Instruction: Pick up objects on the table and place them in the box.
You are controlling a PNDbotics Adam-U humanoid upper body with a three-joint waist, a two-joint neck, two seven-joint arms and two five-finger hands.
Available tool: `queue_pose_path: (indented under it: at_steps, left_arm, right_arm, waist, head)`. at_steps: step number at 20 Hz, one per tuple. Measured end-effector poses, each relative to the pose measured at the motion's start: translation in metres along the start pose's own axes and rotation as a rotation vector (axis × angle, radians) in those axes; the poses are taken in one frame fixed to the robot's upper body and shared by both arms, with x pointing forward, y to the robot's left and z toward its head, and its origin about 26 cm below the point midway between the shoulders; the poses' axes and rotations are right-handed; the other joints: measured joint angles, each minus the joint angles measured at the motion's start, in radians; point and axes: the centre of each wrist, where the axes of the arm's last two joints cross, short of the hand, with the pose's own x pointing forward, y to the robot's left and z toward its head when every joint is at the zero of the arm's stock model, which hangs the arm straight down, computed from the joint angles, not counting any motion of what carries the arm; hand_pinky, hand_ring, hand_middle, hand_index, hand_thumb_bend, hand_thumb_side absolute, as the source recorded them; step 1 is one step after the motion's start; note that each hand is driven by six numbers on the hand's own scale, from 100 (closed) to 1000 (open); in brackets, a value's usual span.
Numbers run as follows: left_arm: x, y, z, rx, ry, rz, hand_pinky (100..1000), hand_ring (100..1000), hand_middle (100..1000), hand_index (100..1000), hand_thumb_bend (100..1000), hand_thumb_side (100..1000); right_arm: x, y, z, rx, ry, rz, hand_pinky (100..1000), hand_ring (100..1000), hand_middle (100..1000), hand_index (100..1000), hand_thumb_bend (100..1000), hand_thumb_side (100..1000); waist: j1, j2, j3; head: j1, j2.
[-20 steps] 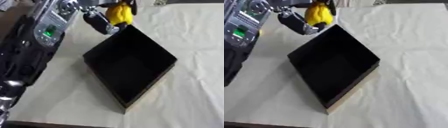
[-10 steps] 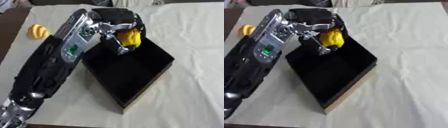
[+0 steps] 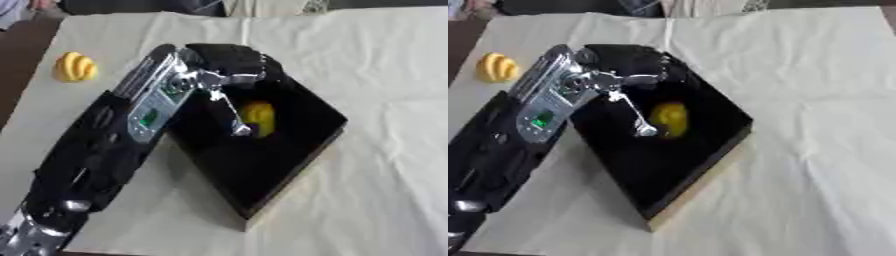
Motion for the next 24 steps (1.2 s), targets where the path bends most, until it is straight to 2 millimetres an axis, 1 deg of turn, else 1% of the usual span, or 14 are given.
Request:
queue_pose_path:
  at_steps: [2, 3, 4, 7, 8, 10, 11, 12, 15, 17, 19, 20, 21, 24]
  left_arm:
    - [0.000, -0.001, 0.000, 0.009, 0.005, -0.004, 937, 897, 857, 937, 420, 399]
    - [-0.001, -0.001, 0.001, 0.015, 0.009, -0.004, 942, 906, 868, 940, 402, 419]
    - [-0.001, -0.001, 0.001, 0.022, 0.014, -0.003, 944, 909, 869, 940, 421, 412]
    - [-0.003, 0.000, 0.004, 0.048, 0.023, 0.003, 942, 907, 863, 942, 415, 416]
    - [-0.004, 0.001, 0.005, 0.059, 0.026, 0.006, 929, 895, 850, 933, 388, 378]
    - [-0.006, 0.004, 0.009, 0.085, 0.038, 0.015, 917, 884, 838, 923, 364, 344]
    - [-0.007, 0.006, 0.013, 0.103, 0.048, 0.019, 917, 884, 838, 923, 364, 344]
    - [-0.010, 0.009, 0.019, 0.124, 0.065, 0.021, 915, 883, 839, 921, 368, 306]
    - [-0.029, 0.022, 0.052, 0.197, 0.174, 0.014, 917, 890, 845, 919, 395, 286]
    - [-0.050, 0.029, 0.084, 0.237, 0.295, 0.006, 917, 891, 843, 916, 416, 278]
    - [-0.075, 0.031, 0.118, 0.258, 0.441, 0.009, 916, 890, 841, 914, 440, 281]
    - [-0.088, 0.030, 0.133, 0.260, 0.513, 0.016, 917, 894, 846, 917, 469, 259]
    - [-0.101, 0.027, 0.147, 0.257, 0.583, 0.029, 917, 895, 847, 917, 473, 254]
    - [-0.140, 0.008, 0.184, 0.218, 0.790, 0.092, 923, 905, 854, 919, 521, 194]
  right_arm:
    - [0.000, 0.000, 0.000, 0.001, 0.002, 0.000, 907, 862, 707, 802, 100, 229]
    - [0.000, 0.000, 0.000, 0.002, 0.003, 0.000, 907, 863, 707, 802, 100, 226]
    - [0.000, 0.000, 0.000, 0.003, 0.004, 0.000, 907, 863, 707, 802, 100, 230]
    - [-0.001, 0.001, 0.002, 0.007, 0.010, -0.003, 907, 863, 706, 802, 100, 229]
    - [-0.001, 0.001, 0.002, 0.009, 0.011, -0.004, 907, 863, 706, 802, 100, 230]
    - [-0.001, 0.001, 0.002, 0.010, 0.013, -0.004, 907, 863, 707, 802, 100, 229]
    - [-0.001, 0.001, 0.003, 0.010, 0.015, -0.003, 907, 863, 707, 802, 100, 229]
    - [-0.001, 0.001, 0.003, 0.010, 0.015, -0.003, 907, 862, 707, 802, 100, 227]
    - [-0.001, 0.001, 0.004, 0.010, 0.018, -0.002, 907, 862, 706, 802, 100, 226]
    - [-0.001, 0.001, 0.005, 0.009, 0.022, -0.001, 907, 863, 706, 802, 100, 228]
    - [-0.001, 0.000, 0.005, 0.010, 0.022, 0.002, 908, 863, 706, 801, 100, 232]
    - [-0.001, 0.000, 0.006, 0.010, 0.022, 0.003, 909, 864, 705, 801, 100, 236]
    - [-0.001, 0.000, 0.006, 0.011, 0.023, 0.005, 909, 864, 705, 801, 100, 236]
    - [-0.001, 0.000, 0.007, 0.013, 0.026, 0.008, 910, 866, 703, 800, 100, 243]
  waist:
    - [0.000, 0.000, 0.000]
    - [0.000, 0.000, 0.000]
    - [0.000, 0.000, 0.000]
    - [0.000, 0.000, 0.001]
    - [0.000, 0.000, 0.002]
    - [0.000, 0.000, 0.003]
    - [0.000, 0.000, 0.003]
    - [0.000, 0.000, 0.004]
    - [0.001, 0.000, 0.008]
    - [0.007, 0.000, 0.013]
    - [0.012, 0.000, 0.013]
    - [0.013, 0.001, 0.014]
    - [0.013, 0.002, 0.014]
    - [0.012, 0.013, 0.012]
  head:
    - [0.000, 0.000]
    - [0.000, 0.000]
    - [0.000, 0.000]
    - [0.000, 0.000]
    - [0.000, 0.000]
    - [0.000, 0.000]
    - [0.000, 0.000]
    - [-0.001, 0.000]
    - [-0.007, 0.000]
    - [-0.015, 0.000]
    - [-0.023, 0.000]
    - [-0.026, 0.000]
    - [-0.028, 0.000]
    - [-0.030, -0.001]
